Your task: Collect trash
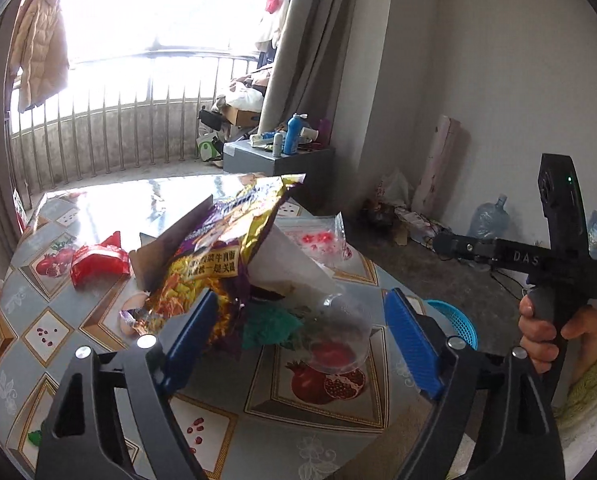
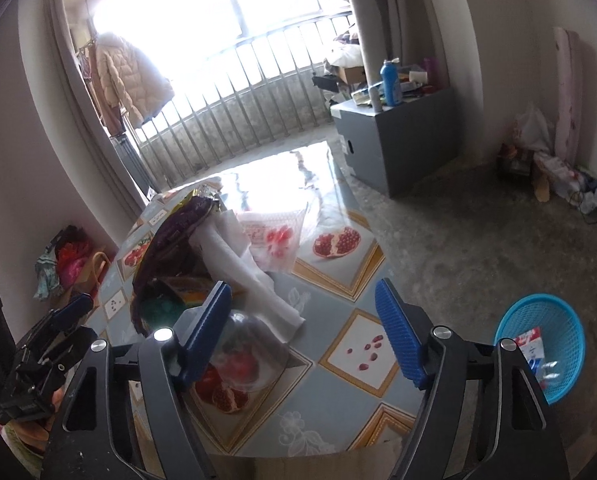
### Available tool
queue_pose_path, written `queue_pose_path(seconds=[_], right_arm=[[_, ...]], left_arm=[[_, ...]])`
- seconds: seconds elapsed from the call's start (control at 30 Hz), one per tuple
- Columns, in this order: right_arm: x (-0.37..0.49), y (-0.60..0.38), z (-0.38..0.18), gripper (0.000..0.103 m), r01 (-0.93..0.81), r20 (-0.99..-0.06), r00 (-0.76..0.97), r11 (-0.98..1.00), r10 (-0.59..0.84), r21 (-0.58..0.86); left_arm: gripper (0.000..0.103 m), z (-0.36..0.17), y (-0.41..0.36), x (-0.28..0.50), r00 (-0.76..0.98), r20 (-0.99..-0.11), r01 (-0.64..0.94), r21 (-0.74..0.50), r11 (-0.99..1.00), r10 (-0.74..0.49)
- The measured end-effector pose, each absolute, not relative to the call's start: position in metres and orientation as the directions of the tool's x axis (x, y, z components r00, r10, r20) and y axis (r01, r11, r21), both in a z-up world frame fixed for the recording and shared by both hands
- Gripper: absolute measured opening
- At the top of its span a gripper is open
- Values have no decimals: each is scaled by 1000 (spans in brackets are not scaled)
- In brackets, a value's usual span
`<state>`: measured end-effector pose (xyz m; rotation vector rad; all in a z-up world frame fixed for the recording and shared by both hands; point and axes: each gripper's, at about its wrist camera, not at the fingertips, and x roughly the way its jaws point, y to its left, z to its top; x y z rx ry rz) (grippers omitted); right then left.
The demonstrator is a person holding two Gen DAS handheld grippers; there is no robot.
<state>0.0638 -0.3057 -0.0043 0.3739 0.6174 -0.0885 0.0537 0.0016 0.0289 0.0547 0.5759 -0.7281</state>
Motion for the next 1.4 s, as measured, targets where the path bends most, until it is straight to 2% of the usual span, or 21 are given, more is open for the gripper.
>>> queue_pose_path(seconds=[0.17, 0.4, 0.5, 0.8, 1.2, 1.4], right_arm=[[62, -301, -11, 59, 156, -595, 799, 923, 93, 353], [66, -291, -15, 50, 99, -609, 775, 919, 169, 381], [70, -288, -16, 49, 82, -612, 768, 919, 188, 386], [76, -290, -21, 49, 77, -622, 757, 917, 202, 392], [82, -302, -13, 48, 76, -589, 780, 904, 209, 421], [77, -304, -9, 48, 69, -574, 789, 896, 220, 438]], left_arm=[[61, 8, 0, 54, 538, -542, 643, -231, 730, -645], [34, -17, -20, 60, 551, -577, 667, -129, 734, -602], [29, -20, -23, 63, 540, -579, 673, -139, 726, -611], [27, -19, -23, 68, 552, -575, 652, -154, 743, -604], [27, 40, -17, 69, 600, -442, 673, -172, 719, -667], [27, 50, -15, 73, 635, -420, 649, -164, 743, -648]])
